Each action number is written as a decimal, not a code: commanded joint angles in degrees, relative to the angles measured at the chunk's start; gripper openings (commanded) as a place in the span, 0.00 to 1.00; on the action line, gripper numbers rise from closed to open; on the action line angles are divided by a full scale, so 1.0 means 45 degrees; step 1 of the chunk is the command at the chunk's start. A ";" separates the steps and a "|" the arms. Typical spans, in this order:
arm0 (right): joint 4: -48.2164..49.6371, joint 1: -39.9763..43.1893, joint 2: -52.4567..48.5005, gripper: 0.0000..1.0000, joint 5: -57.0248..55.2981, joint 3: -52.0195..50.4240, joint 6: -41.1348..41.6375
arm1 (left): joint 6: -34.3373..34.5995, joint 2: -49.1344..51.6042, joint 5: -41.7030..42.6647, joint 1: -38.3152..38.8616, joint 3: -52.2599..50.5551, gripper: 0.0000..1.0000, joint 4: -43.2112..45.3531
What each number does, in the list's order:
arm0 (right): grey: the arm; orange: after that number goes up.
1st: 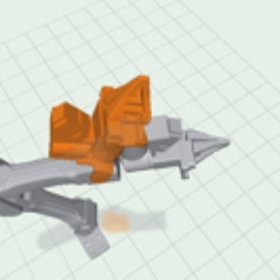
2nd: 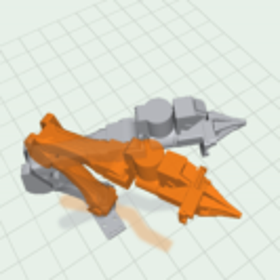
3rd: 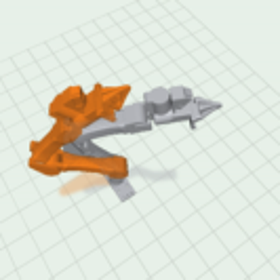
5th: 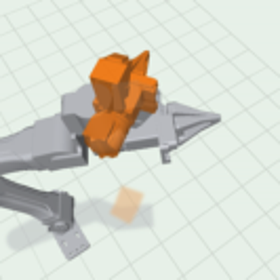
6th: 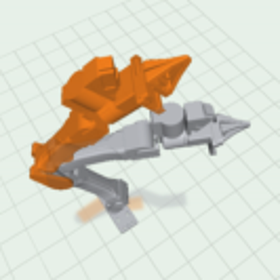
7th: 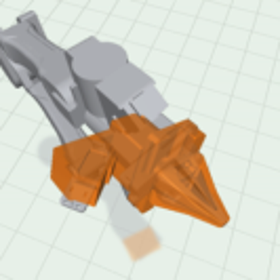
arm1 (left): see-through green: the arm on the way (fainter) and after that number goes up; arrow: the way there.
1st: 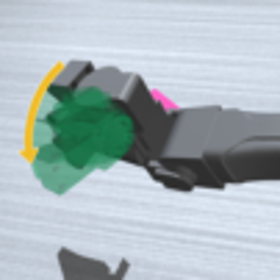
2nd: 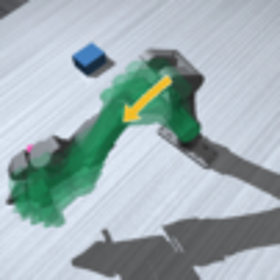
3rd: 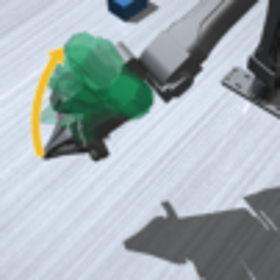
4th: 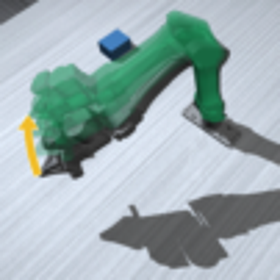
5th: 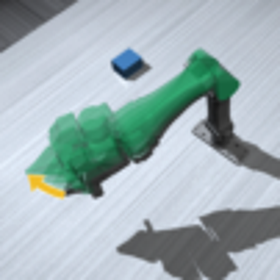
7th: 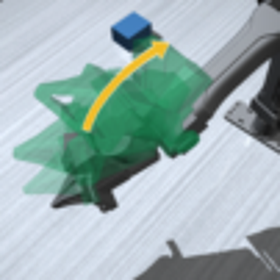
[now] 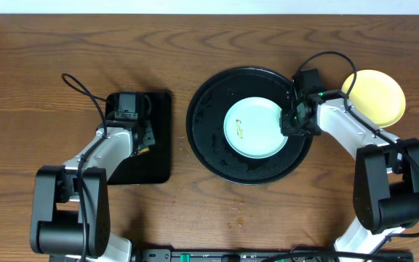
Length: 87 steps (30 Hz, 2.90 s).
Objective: Clean dirty plates on tray and stack at the side
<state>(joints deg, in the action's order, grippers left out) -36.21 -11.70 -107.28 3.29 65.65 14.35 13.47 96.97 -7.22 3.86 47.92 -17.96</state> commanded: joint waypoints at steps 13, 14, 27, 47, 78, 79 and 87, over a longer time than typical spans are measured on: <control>0.1583 -0.0010 0.0267 0.01 0.0282 -0.1083 -0.0306 | -0.0267 -0.0335 0.0369 0.0015 -0.0112 0.08 -0.0340; 0.1588 -0.0010 0.0267 0.01 0.0282 -0.1083 -0.0306 | -0.0277 -0.0656 0.0369 0.0015 -0.0087 0.07 -0.0384; 0.1579 -0.0010 0.0267 0.16 0.0282 -0.1083 -0.0398 | -0.0287 -0.6766 0.0369 0.0015 -0.0097 0.07 -0.0816; 0.1588 -0.0010 0.0267 0.88 0.0277 -0.1083 -0.0398 | -0.0811 -0.7830 -0.0015 0.0015 -0.0121 0.07 -0.0690; 0.1836 -0.0010 0.0267 0.01 0.0282 -0.1083 -0.0393 | -0.0801 -0.5056 0.0996 0.0015 0.2195 0.08 -0.3094; 0.1836 -0.0010 0.0267 0.01 0.0282 -0.1083 -0.0389 | -0.0811 -0.4629 0.1112 0.0015 0.2856 0.07 -0.3682; 0.1817 -0.0010 0.0267 0.01 0.0282 -0.1083 -0.0393 | -0.0889 -0.2040 0.2929 0.0053 0.6397 0.07 -0.5576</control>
<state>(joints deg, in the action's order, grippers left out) -27.79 -12.12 -105.54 5.56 61.14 12.78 10.39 85.84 0.71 3.92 74.26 -42.89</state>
